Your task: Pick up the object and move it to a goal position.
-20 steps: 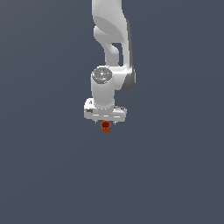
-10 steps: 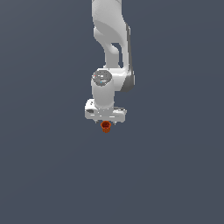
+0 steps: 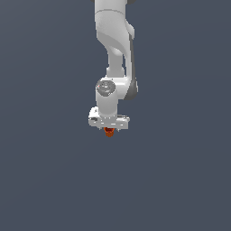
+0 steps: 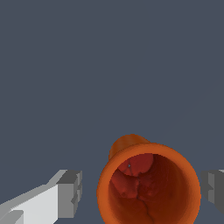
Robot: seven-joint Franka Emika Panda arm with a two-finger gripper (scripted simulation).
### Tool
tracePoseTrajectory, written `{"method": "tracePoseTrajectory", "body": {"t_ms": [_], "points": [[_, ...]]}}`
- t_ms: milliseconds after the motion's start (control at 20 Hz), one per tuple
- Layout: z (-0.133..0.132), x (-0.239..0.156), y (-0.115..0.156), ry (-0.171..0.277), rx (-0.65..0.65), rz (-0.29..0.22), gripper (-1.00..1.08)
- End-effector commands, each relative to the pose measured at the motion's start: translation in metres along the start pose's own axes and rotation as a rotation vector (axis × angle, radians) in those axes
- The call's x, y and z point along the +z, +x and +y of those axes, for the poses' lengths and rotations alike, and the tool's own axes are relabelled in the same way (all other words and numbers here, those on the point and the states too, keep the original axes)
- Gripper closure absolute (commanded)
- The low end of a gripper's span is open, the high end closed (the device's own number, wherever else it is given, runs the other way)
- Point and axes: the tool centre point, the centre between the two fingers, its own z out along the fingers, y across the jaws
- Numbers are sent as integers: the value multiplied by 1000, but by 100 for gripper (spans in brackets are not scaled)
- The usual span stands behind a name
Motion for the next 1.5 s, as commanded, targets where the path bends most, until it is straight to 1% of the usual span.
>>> {"method": "tracePoseTrajectory", "body": {"t_ms": [0, 250, 300, 950, 1450], "points": [[0, 10, 0, 0, 0, 1, -92], [0, 17, 1, 0, 0, 1, -92], [0, 17, 1, 0, 0, 1, 108], [-3, 15, 0, 0, 0, 2, 108], [-44, -5, -14, 0, 0, 1, 108]]}}
